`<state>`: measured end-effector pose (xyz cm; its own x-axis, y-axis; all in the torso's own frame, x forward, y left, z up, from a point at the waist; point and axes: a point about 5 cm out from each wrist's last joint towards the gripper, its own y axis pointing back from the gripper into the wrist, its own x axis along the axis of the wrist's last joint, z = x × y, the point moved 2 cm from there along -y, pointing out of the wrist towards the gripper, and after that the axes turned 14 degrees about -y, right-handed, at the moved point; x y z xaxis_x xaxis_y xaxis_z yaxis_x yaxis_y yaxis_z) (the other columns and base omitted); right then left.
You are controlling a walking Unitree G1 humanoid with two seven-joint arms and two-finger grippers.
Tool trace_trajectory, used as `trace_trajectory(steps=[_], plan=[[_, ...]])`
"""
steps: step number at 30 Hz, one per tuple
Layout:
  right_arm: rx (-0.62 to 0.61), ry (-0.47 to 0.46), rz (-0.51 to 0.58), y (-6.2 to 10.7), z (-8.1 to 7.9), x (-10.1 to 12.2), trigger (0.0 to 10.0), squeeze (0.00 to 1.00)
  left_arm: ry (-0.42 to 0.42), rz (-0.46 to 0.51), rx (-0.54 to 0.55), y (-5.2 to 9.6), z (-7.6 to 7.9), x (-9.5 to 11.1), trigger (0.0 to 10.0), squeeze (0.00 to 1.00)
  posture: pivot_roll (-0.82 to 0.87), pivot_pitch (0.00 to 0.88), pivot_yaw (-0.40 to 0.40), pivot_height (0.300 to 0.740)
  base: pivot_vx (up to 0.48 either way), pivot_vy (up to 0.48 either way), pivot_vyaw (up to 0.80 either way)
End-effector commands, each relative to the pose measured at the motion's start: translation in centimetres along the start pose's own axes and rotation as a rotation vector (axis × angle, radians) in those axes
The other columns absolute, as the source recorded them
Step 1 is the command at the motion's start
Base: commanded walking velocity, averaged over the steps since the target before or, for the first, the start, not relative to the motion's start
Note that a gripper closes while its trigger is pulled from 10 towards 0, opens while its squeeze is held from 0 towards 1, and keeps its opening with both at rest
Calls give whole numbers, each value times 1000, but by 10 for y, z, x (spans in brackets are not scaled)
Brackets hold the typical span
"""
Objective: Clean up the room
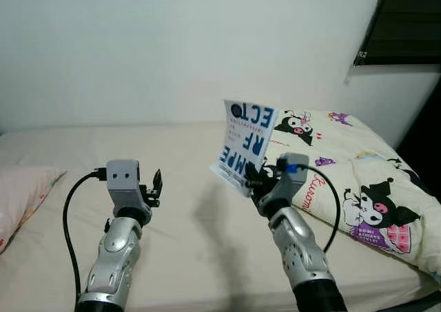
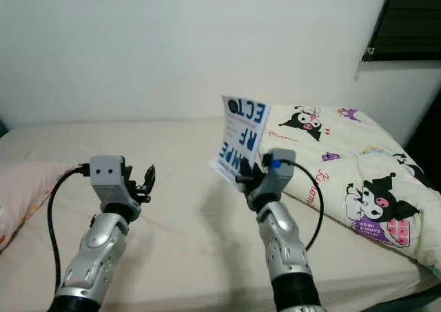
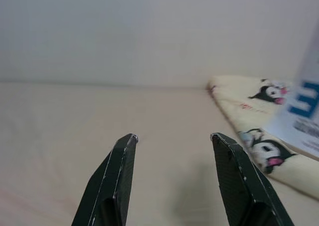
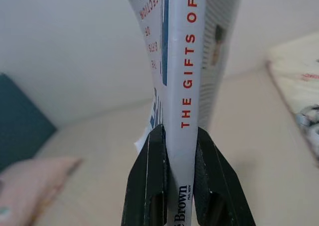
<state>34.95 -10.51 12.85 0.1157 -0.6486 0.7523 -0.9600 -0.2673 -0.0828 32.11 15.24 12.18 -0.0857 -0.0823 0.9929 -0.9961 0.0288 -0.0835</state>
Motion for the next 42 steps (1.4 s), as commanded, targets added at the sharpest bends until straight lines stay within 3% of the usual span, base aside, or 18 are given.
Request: trace_trajectory(steps=[1,2,3,4,5,7,8,10,11,12,14,28,34,36,38,39,40,42], plan=[[58,-63,35,-4,-11,12,10000,0,43,16,6,-3,-1,7,10000,0,18,0,-68,730,0,0,0],[58,-63,35,-4,-11,12,10000,0,43,16,6,-3,-1,7,10000,0,18,0,-68,730,0,0,0],[138,-190,15,-4,-20,13,10000,0,205,3,43,-6,-5,9,10000,0,17,0,-73,730,0,0,0],[138,-190,15,-4,-20,13,10000,0,205,3,43,-6,-5,9,10000,0,17,0,-73,730,0,0,0],[229,-301,4,-2,-31,16,10000,0,462,-23,81,-10,-10,8,10000,0,13,0,-71,730,0,0,0],[229,-301,4,-2,-31,16,10000,0,462,-23,81,-10,-10,8,10000,0,13,0,-71,730,0,0,0],[316,-387,3,1,-40,21,10000,0,816,10,102,-13,-16,13,10000,0,12,0,-68,730,0,0,0],[316,-387,3,1,-40,21,10000,0,816,10,102,-13,-16,13,10000,0,12,0,-68,730,0,0,0],[388,-450,8,5,-47,27,10000,0,1085,64,102,-15,-23,18,10000,0,11,0,-67,730,0,0,0],[446,-500,13,8,-52,32,10000,0,1230,118,74,-15,-27,23,10000,0,6,0,-61,730,0,0,0],[507,-547,16,12,-57,37,10000,0,1308,154,46,-14,-29,27,10000,0,6,0,-61,730,0,0,0],[601,-654,14,19,-64,52,10000,0,1406,208,-12,-9,-31,29,10000,0,0,0,-62,730,0,0,0],[622,-726,42,20,-59,65,10000,0,1422,297,-264,14,-25,48,10000,0,2,0,-67,730,0,0,0],[622,-726,42,20,-59,65,10000,0,1422,297,-264,14,-25,48,10000,0,2,0,-67,730,0,0,0],[634,-746,46,20,-58,69,10000,0,1439,260,-292,17,-20,43,10000,165,2,0,-67,730,0,0,0],[634,-746,46,20,-58,69,10000,0,1439,260,-292,17,-20,43,10000,165,2,0,-67,730,0,0,0],[646,-760,52,19,-59,72,10000,0,1426,222,-299,17,-16,39,10000,282,4,0,-69,730,0,0,0],[653,-770,55,18,-60,74,10000,0,1414,195,-302,16,-14,37,10000,282,4,0,-69,730,0,0,0]])
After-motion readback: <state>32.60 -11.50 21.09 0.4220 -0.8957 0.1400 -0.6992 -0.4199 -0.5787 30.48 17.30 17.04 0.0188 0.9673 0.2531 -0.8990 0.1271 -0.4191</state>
